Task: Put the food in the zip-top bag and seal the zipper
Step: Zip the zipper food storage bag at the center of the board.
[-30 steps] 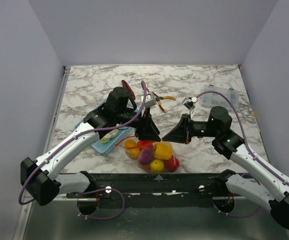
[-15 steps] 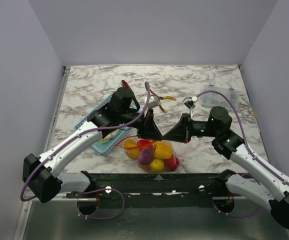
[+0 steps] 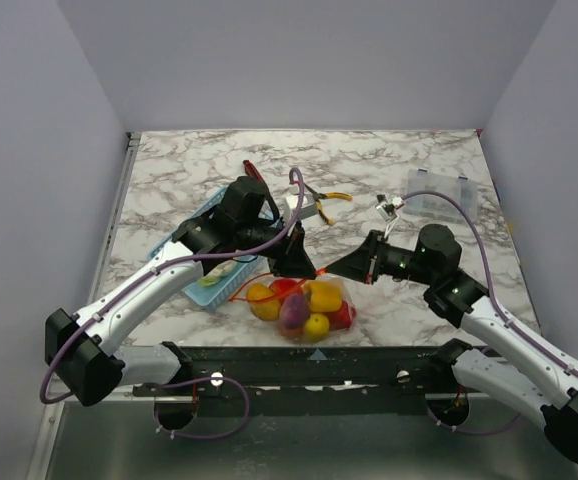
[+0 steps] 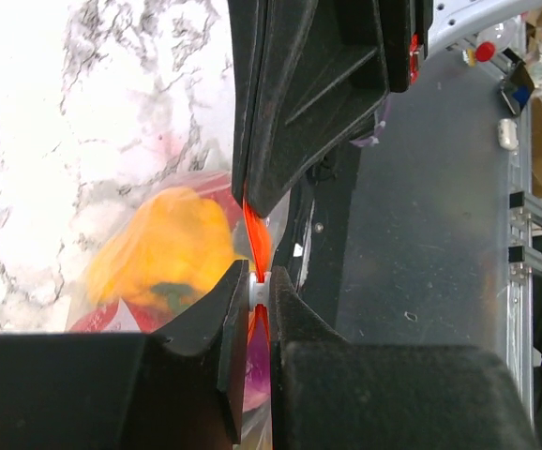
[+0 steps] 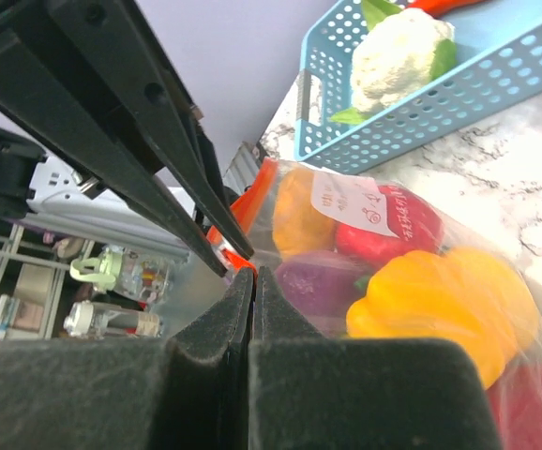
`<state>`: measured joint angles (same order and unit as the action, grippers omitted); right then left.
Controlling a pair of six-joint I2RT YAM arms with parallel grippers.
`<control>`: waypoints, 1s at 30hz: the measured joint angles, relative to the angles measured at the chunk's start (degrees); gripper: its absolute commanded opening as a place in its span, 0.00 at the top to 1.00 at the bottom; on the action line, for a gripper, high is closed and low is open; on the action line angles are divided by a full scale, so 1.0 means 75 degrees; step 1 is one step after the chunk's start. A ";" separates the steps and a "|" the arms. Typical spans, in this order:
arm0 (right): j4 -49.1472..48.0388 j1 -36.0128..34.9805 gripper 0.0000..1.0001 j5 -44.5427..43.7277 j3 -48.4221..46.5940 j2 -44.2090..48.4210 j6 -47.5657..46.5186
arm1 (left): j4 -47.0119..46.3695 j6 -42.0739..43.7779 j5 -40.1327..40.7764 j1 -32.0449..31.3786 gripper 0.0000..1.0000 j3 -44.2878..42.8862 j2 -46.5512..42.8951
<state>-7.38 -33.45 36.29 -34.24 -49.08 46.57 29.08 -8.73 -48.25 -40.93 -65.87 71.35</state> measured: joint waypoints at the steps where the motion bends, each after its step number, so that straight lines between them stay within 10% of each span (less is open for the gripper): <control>1: -0.0017 0.0000 1.00 -0.0122 0.0076 0.0020 0.0076 | 0.0096 0.0041 0.0073 0.0026 1.00 0.0003 -0.0017; 30: 0.1751 0.0044 1.00 -0.2949 -0.0860 0.0233 -0.0804 | 0.1932 0.0096 0.2157 0.0315 1.00 0.0906 -0.1918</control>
<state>5.76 -33.12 14.17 -40.69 -47.33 40.53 43.57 -8.01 -32.08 -38.57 -59.07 56.97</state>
